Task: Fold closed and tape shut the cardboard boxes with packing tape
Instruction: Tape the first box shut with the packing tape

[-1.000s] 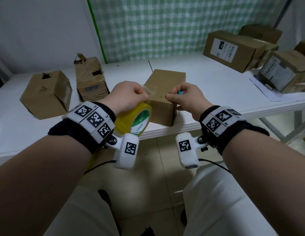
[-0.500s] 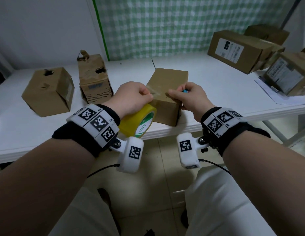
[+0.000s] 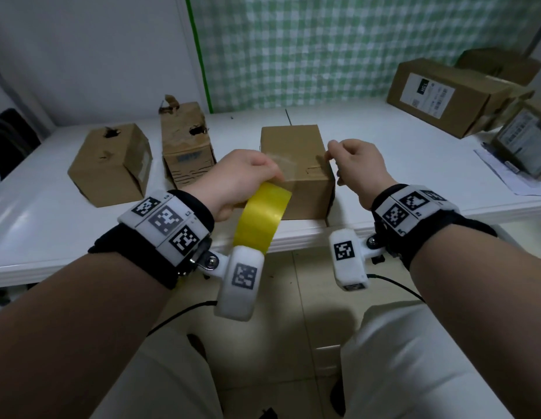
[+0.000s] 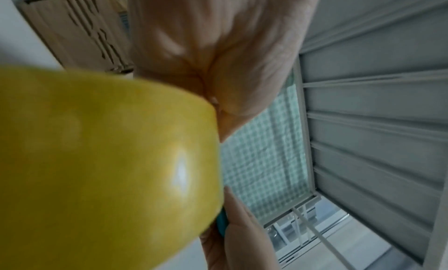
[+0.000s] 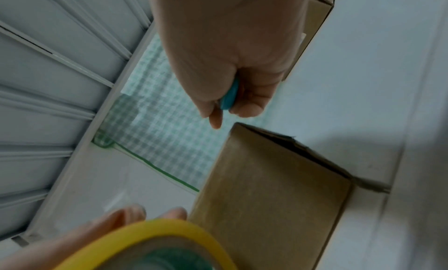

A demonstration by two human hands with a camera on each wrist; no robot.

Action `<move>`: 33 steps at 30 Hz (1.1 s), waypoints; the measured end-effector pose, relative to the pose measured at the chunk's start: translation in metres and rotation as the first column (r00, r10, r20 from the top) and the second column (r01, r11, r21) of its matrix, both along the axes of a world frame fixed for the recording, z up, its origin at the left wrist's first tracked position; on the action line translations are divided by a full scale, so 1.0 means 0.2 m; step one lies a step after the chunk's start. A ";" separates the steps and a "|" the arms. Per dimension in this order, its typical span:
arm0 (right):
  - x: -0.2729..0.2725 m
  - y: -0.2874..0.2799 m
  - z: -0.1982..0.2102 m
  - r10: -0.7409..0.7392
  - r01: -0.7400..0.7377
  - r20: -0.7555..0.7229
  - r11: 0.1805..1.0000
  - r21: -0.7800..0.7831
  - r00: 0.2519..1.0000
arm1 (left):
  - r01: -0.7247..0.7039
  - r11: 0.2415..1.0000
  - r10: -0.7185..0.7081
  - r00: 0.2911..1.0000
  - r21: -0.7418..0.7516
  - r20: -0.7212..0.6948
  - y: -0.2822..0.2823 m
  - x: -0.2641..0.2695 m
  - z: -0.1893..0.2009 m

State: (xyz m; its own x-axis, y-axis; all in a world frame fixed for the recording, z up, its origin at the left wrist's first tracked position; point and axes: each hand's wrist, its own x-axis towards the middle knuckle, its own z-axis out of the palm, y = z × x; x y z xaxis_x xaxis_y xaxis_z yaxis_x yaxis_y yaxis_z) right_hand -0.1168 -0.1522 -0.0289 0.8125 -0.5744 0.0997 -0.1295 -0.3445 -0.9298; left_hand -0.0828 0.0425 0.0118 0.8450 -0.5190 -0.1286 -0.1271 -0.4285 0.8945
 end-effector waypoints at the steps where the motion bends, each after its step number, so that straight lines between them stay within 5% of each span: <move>1: -0.02 -0.01 0.01 -0.012 0.012 0.031 1.000 0.001 0.999 | -0.006 0.999 0.003 0.999 -0.040 -0.052 0.00 -0.01 0.01; 10: -0.30 0.04 0.15 0.329 -0.315 -0.024 0.920 0.232 0.944 | -0.128 0.927 -0.002 0.938 -0.353 -0.345 -0.18 -0.14 0.12; 15: -0.41 0.01 0.15 0.270 -0.265 -0.214 0.963 0.050 0.939 | -0.194 0.885 0.003 0.911 -0.423 -0.412 -0.26 -0.19 0.10; 19: -0.48 0.00 0.12 0.423 -0.415 -0.290 0.905 0.093 0.858 | -0.229 0.872 0.028 0.906 -0.433 -0.423 -0.30 -0.20 0.09; 26: -0.50 0.04 0.09 0.511 -0.485 -0.179 0.858 0.169 0.841 | -0.104 0.968 0.098 0.994 -0.229 -0.038 -0.31 -0.11 0.04; 33: -0.49 0.04 0.08 0.490 -0.449 -0.149 0.861 0.238 0.859 | -0.030 0.988 0.021 0.998 -0.153 -0.059 -0.30 -0.05 0.00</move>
State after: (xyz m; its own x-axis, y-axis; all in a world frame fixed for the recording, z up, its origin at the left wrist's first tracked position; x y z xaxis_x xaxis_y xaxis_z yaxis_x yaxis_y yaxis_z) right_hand -0.2142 -0.1435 -0.0126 0.9805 -0.1105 -0.1624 -0.1843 -0.2317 -0.9552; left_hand -0.0919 -0.0176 0.0126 0.8516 -0.5150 -0.0973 -0.0649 -0.2878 0.9555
